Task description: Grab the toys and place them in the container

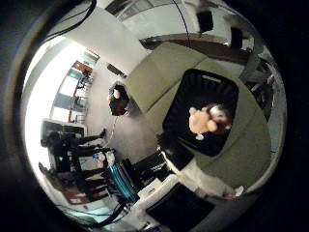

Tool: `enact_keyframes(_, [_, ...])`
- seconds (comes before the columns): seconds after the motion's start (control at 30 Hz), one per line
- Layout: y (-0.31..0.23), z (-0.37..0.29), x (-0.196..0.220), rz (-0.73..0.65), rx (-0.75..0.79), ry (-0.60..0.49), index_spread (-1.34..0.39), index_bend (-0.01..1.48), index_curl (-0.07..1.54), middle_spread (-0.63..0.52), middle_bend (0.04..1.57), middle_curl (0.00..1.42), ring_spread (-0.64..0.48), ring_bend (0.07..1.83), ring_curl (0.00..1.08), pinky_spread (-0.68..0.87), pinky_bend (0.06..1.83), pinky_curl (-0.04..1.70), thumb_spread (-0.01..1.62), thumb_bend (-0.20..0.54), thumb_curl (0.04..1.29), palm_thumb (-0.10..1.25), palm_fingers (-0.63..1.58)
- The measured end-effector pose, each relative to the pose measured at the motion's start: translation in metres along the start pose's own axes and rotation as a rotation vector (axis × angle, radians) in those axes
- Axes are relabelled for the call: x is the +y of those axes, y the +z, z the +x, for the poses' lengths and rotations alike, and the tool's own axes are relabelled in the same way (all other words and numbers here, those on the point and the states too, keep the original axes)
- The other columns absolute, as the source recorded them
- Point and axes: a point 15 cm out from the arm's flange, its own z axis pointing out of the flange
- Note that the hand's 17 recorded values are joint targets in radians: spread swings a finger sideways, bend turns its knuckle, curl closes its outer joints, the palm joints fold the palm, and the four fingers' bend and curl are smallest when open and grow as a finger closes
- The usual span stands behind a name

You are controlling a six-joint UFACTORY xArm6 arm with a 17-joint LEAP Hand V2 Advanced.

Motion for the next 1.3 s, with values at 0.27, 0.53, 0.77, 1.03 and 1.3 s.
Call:
enact_keyframes(0.27, [0.000, 0.000, 0.000, 0.000, 0.000, -0.001, -0.41, 0.22, 0.46, -0.08, 0.43, 0.40, 0.00, 0.72, 0.29, 0.40, 0.98, 0.39, 1.07, -0.024, 0.32, 0.49, 0.22])
enact_keyframes(0.53, [0.000, 0.000, 0.000, -0.001, 0.001, -0.002, -0.41, 0.19, 0.41, -0.08, 0.37, 0.38, 0.01, 0.66, 0.25, 0.42, 0.95, 0.28, 1.07, -0.024, 0.31, 0.49, 0.27])
enact_keyframes(0.77, [0.001, 0.002, 0.002, -0.003, 0.000, -0.001, -0.40, 0.18, 0.37, -0.08, 0.36, 0.37, 0.00, 0.64, 0.23, 0.42, 0.96, 0.19, 1.07, -0.024, 0.31, 0.49, 0.29])
enact_keyframes(1.03, [0.002, 0.069, 0.037, -0.023, 0.032, 0.075, -0.40, 0.18, 0.35, -0.09, 0.34, 0.36, -0.01, 0.63, 0.22, 0.41, 0.98, 0.08, 1.07, -0.024, 0.30, 0.49, 0.31])
enact_keyframes(1.3, [0.015, 0.151, 0.111, -0.086, 0.049, 0.175, -0.40, 0.18, 0.34, -0.10, 0.33, 0.36, 0.00, 0.62, 0.21, 0.43, 1.01, -0.01, 1.07, -0.024, 0.30, 0.49, 0.32])
